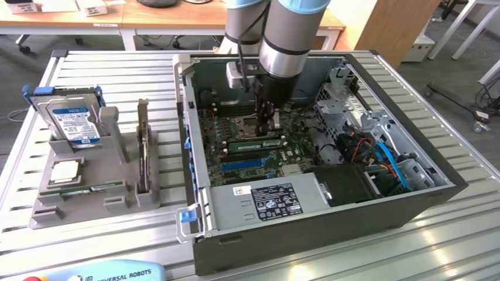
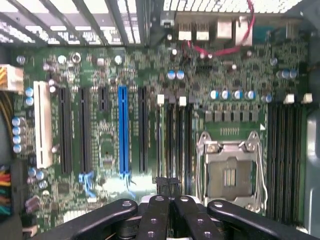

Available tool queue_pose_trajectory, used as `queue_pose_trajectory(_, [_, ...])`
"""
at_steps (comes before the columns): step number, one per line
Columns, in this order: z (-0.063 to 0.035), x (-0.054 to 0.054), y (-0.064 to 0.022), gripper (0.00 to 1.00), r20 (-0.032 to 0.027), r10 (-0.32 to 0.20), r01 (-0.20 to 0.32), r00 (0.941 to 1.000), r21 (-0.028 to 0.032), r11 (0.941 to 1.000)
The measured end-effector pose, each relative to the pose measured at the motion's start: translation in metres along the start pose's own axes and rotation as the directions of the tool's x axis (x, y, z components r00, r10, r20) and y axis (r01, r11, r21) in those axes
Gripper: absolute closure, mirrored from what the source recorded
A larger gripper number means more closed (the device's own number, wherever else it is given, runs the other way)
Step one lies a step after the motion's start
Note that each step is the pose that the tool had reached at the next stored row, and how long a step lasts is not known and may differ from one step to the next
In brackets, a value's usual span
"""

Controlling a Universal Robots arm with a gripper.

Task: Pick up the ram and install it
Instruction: 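Press down the ram until it locks into place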

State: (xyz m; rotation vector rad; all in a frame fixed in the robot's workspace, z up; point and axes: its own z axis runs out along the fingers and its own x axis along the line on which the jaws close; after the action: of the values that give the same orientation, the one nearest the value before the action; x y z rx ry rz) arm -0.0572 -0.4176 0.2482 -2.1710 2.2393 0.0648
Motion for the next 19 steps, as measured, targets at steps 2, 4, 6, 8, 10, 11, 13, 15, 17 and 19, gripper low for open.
queue_pose_trajectory(2, [0.0001,0.0,0.0042,0.9,0.0,0.0,0.0,1.0,0.0,1.0])
queue_pose_trajectory(4, [0.0003,0.0,0.008,0.9,0.0,0.0,0.0,1.0,0.0,1.0])
queue_pose_trajectory(6, [0.0004,0.0,0.012,0.9,0.0,0.0,0.0,1.0,0.0,1.0])
queue_pose_trajectory(8, [0.0006,0.0,0.0157,0.9,0.0,0.0,0.0,1.0,0.0,1.0])
queue_pose_trajectory(10, [0.0007,0.0,0.0192,0.9,0.0,0.0,0.0,1.0,0.0,1.0])
queue_pose_trajectory(11, [0.0007,0.0,0.0208,0.9,0.0,0.0,0.0,1.0,0.0,1.0])
queue_pose_trajectory(13, [0.0008,0.0,0.023,0.9,0.0,0.0,0.0,1.0,0.0,1.0])
queue_pose_trajectory(15, [0.0008,0.0,0.0234,0.9,0.0,0.0,0.0,1.0,-0.0001,1.0])
queue_pose_trajectory(17, [0.0008,0.0,0.0234,0.9,0.0,0.0,0.0,1.0,0.0,1.0])
queue_pose_trajectory(19, [0.0008,0.0,0.0234,0.9,0.0,0.0,0.0,1.0,0.0,1.0])
